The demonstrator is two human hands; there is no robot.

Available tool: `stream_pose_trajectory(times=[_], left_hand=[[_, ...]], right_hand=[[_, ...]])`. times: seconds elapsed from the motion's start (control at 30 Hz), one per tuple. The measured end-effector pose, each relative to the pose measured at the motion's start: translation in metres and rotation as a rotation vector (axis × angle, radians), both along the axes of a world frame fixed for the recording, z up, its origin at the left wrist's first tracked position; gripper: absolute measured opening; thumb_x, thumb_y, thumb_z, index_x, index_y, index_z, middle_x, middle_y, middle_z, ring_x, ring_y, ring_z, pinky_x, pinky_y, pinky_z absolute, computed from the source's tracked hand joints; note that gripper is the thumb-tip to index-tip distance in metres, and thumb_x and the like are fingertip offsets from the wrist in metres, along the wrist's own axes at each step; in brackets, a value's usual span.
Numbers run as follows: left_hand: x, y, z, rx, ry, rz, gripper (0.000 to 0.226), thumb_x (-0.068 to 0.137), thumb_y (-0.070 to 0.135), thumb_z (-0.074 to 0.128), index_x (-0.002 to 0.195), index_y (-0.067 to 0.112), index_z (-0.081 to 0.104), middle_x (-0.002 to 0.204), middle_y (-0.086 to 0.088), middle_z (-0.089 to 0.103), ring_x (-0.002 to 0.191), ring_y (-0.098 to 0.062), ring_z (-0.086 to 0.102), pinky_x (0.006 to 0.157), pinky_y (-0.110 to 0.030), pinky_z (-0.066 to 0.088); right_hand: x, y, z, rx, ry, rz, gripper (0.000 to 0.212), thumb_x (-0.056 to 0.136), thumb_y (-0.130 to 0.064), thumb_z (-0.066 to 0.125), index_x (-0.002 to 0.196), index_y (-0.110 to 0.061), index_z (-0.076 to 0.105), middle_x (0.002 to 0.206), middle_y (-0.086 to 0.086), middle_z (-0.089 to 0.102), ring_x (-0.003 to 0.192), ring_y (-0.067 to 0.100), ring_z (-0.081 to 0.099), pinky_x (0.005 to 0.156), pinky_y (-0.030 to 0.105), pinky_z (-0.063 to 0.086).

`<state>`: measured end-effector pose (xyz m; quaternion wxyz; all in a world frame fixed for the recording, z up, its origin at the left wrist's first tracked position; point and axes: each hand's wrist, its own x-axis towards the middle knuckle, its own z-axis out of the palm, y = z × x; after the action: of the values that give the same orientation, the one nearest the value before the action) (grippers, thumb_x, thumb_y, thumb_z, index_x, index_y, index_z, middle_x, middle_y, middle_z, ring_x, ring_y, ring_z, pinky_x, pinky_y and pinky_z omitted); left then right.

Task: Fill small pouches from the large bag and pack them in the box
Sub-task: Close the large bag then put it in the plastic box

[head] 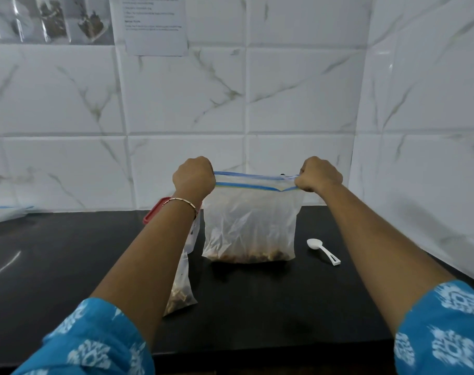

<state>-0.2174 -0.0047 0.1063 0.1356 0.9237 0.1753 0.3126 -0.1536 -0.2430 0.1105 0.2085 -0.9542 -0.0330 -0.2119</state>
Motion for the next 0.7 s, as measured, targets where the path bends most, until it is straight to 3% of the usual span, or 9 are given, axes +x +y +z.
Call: stream_pose_trajectory(times=[0.07, 0.17, 0.23, 0.33, 0.43, 0.57, 0.7], left_hand=[[-0.001, 0.003, 0.003, -0.134, -0.016, -0.070, 0.027, 0.082, 0.003, 0.052, 0.095, 0.015, 0.073, 0.091, -0.009, 0.069, 0.082, -0.029, 0.065, 0.068, -0.031, 0.051], [-0.002, 0.010, 0.007, -0.557, -0.072, -0.242, 0.018, 0.085, 0.000, 0.056, 0.088, 0.007, 0.072, 0.082, -0.013, 0.068, 0.062, -0.021, 0.064, 0.053, -0.025, 0.051], [-0.005, 0.013, 0.008, -0.780, -0.114, -0.277, 0.009, 0.085, -0.002, 0.061, 0.082, 0.004, 0.067, 0.085, -0.017, 0.064, 0.057, -0.021, 0.062, 0.046, -0.024, 0.048], [-0.011, 0.017, 0.010, -0.944, -0.137, -0.290, 0.013, 0.083, -0.005, 0.065, 0.078, 0.003, 0.057, 0.081, -0.017, 0.060, 0.058, -0.023, 0.062, 0.045, -0.023, 0.049], [-0.013, 0.023, 0.012, -0.962, -0.185, -0.313, 0.022, 0.080, -0.005, 0.070, 0.078, 0.008, 0.053, 0.076, -0.013, 0.059, 0.057, -0.022, 0.062, 0.043, -0.021, 0.049], [-0.011, 0.032, 0.016, -0.781, -0.283, -0.255, 0.026, 0.074, -0.001, 0.074, 0.072, 0.013, 0.052, 0.074, -0.008, 0.058, 0.054, -0.019, 0.056, 0.048, -0.023, 0.052], [-0.011, 0.029, 0.025, -0.513, -0.085, -0.274, 0.010, 0.074, 0.001, 0.067, 0.071, 0.010, 0.063, 0.071, -0.004, 0.056, 0.059, -0.016, 0.045, 0.053, -0.020, 0.037]], right_hand=[[0.003, -0.002, 0.009, 0.180, 0.086, 0.075, 0.006, 0.076, -0.002, 0.050, 0.073, -0.007, 0.052, 0.073, 0.011, 0.053, 0.053, 0.023, 0.047, 0.050, 0.023, 0.037], [-0.002, -0.004, 0.020, 0.561, 0.279, 0.178, 0.005, 0.085, -0.006, 0.055, 0.080, -0.005, 0.053, 0.077, 0.011, 0.052, 0.051, 0.019, 0.049, 0.047, 0.024, 0.047], [-0.007, -0.006, 0.023, 0.682, 0.355, 0.233, 0.009, 0.086, -0.012, 0.062, 0.086, -0.005, 0.057, 0.075, 0.009, 0.052, 0.055, 0.017, 0.053, 0.052, 0.023, 0.052], [-0.009, -0.010, 0.021, 0.828, 0.419, 0.294, 0.012, 0.085, -0.016, 0.065, 0.089, -0.006, 0.061, 0.075, 0.007, 0.055, 0.060, 0.017, 0.057, 0.058, 0.025, 0.057], [-0.008, -0.013, 0.019, 0.892, 0.380, 0.295, 0.007, 0.088, -0.007, 0.064, 0.090, -0.001, 0.061, 0.079, 0.010, 0.056, 0.059, 0.018, 0.058, 0.052, 0.024, 0.058], [-0.010, -0.014, 0.024, 0.771, 0.215, 0.267, 0.007, 0.083, 0.002, 0.068, 0.085, -0.003, 0.063, 0.082, 0.011, 0.060, 0.061, 0.017, 0.059, 0.057, 0.023, 0.058], [-0.015, -0.014, 0.032, 0.659, 0.202, 0.344, 0.018, 0.079, 0.007, 0.071, 0.076, -0.008, 0.061, 0.083, 0.010, 0.062, 0.068, 0.015, 0.058, 0.065, 0.024, 0.054]])
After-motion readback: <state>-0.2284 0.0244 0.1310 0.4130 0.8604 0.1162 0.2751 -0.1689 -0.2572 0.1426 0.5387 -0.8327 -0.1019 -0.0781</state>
